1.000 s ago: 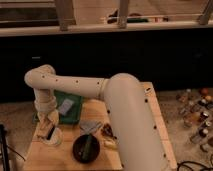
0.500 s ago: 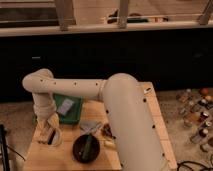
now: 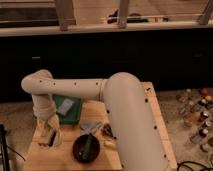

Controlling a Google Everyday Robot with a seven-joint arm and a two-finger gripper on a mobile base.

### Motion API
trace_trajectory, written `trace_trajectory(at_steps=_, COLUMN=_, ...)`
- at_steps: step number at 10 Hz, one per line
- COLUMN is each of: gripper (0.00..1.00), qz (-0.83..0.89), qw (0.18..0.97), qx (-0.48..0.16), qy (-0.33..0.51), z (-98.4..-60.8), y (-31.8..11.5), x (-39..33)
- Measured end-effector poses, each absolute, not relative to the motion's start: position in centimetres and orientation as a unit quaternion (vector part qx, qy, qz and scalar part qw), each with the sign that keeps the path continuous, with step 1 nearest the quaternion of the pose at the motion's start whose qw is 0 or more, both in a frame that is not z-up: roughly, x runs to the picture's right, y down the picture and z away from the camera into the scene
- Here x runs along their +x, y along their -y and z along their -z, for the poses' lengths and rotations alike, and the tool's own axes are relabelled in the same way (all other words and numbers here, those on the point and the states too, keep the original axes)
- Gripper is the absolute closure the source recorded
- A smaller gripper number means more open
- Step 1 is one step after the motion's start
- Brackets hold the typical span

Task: Place eraser in paper cup

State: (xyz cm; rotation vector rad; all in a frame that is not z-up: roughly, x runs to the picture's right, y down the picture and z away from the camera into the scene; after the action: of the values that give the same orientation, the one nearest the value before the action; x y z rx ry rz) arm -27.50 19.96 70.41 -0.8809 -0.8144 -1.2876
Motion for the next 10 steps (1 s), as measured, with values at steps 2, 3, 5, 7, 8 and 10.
trace_trajectory(at_steps=2, gripper=0.24, qz=0.564, qw=0.639, qx=-0.384, qy=0.356, z=-70.20, y=-19.98, x=-27.29)
trace_trajectory(at_steps=3, gripper=0.20, qz=0.563, qw=0.641, qx=-0.382, qy=0.356, z=-70.11, y=-19.95, x=-27.16)
trace_trajectory(at_steps=5, gripper=0.20, qz=0.561, qw=0.644, qx=-0.380, qy=0.355, z=-69.91, y=-19.91, x=-26.94)
trace_trajectory(at_steps=7, gripper=0.20, qz=0.559, qw=0.647, qx=-0.378, qy=0.355, z=-69.88, y=-19.87, x=-26.81)
trace_trajectory(at_steps=8, gripper=0.20, qz=0.556, qw=0.650, qx=-0.377, qy=0.355, z=-69.87, y=-19.80, x=-26.65)
trace_trajectory(at_steps=10, gripper=0.20, qz=0.552, qw=0.655, qx=-0.374, qy=0.356, z=-69.90, y=-19.70, x=-26.55)
